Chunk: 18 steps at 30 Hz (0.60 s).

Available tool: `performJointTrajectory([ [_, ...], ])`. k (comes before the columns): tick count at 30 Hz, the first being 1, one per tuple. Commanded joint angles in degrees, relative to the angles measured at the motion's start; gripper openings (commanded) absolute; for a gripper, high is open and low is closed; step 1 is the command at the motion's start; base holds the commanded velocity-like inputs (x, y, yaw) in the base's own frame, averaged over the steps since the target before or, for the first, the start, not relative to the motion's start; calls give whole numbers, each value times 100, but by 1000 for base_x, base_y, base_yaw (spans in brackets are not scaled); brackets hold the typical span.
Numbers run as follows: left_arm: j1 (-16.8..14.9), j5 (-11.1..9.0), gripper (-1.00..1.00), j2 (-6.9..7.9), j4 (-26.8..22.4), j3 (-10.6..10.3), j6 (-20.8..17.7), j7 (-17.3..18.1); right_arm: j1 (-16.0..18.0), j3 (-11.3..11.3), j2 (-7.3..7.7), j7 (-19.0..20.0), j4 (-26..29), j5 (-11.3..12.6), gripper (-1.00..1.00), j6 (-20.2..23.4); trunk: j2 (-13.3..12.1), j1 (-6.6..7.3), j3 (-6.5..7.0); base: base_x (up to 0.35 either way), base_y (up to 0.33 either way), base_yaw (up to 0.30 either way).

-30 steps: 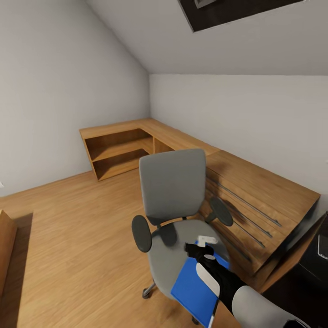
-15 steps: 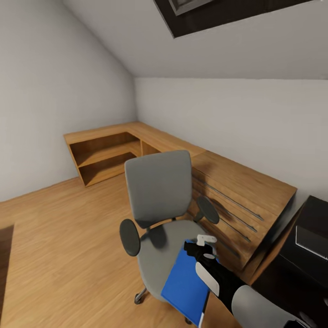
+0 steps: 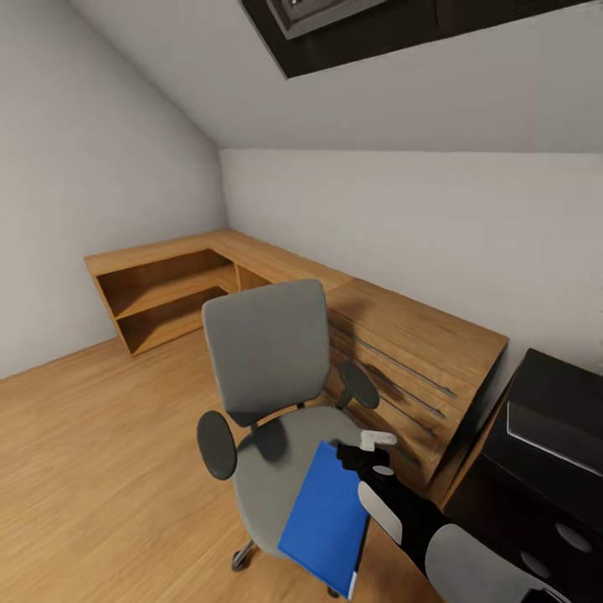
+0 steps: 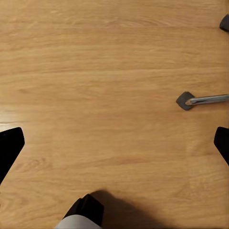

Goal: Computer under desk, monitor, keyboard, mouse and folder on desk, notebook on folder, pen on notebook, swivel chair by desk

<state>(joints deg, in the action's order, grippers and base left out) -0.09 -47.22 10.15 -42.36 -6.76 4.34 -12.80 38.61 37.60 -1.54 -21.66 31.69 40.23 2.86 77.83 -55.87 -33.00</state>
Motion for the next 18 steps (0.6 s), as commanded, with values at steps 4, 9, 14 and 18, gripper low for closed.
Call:
performJointTrajectory([
  [4,0,-60,100,12,17,-51,41,-47,6,36,4,-53,11,21,100,23,3,0,3,0,0,-58],
  [9,-1,-59,100,9,29,-52,41,-47,6,48,1,-58,17,15,100,22,3,0,7,0,0,-22],
  [14,-2,-59,100,6,33,-53,42,-47,7,58,-3,-57,20,13,100,21,3,0,9,0,0,-7],
  [18,-2,-59,100,6,34,-53,45,-47,7,61,-4,-57,21,12,100,21,3,0,9,-2,0,-3],
])
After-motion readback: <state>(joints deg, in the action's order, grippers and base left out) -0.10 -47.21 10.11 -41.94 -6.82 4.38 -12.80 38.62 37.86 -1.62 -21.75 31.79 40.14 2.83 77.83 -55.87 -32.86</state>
